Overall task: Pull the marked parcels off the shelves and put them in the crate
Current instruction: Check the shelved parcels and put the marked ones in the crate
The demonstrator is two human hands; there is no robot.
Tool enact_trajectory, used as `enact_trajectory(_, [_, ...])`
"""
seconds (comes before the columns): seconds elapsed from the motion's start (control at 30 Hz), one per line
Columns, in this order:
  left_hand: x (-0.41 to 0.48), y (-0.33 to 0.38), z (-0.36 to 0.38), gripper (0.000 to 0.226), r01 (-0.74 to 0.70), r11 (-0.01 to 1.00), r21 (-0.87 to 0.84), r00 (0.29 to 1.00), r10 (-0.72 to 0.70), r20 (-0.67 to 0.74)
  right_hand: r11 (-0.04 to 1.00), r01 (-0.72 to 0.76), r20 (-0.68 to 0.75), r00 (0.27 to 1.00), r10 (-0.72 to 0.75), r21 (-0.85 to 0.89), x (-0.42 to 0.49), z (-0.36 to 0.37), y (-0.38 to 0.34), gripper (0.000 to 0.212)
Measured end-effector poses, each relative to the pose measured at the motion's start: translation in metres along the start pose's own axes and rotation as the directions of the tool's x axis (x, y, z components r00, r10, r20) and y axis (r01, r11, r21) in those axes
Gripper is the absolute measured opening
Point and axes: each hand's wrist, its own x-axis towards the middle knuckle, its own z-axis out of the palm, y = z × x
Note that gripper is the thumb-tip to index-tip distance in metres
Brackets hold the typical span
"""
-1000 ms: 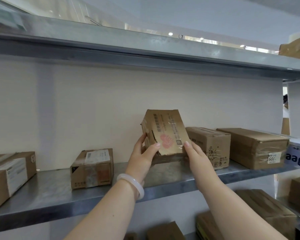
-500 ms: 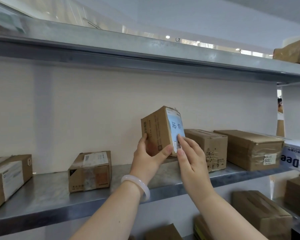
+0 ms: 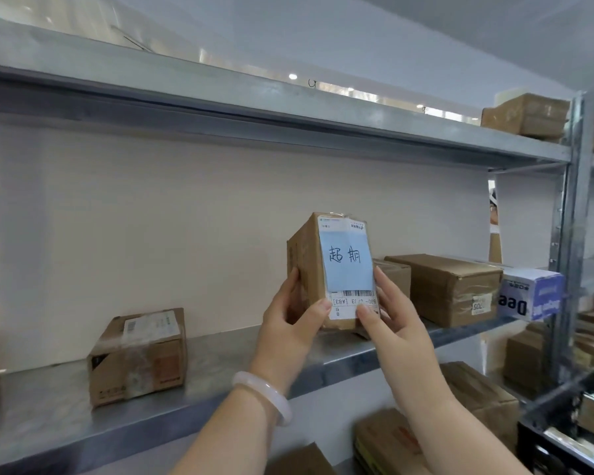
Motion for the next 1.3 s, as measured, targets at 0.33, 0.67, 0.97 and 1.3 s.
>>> enact_trajectory(0.33, [-0.045, 0.011, 0.074, 0.064, 0.160, 0.980, -0.114, 0.918, -0.106, 0.381, 0.956, 0.035, -0.334, 0.933, -0.136, -0.293, -0.093, -0.059, -0.056, 0.057])
enact_trajectory(0.67, [-0.219, 0.011, 0.151, 0.061, 0.523, 0.839, -0.149, 0.516, -0.172, 0.839, 0.774, -0.309, -0.737, 0.614, -0.282, -0.553, -0.315, -0.079, -0.128, 0.057])
enact_trajectory(0.97, [-0.420, 0.096, 0.204, 0.061, 0.678, 0.735, 0.016, 0.025, -0.044, 0.999, 0.590, -0.634, -0.848, 0.219, -0.483, -0.500, -0.512, -0.042, -0.249, 0.056])
enact_trajectory(1.3, [-0.608, 0.221, 0.226, 0.055, 0.663, 0.731, 0.163, -0.358, 0.118, 0.926, 0.463, -0.836, -0.776, -0.075, -0.627, -0.293, -0.676, 0.022, -0.375, 0.061])
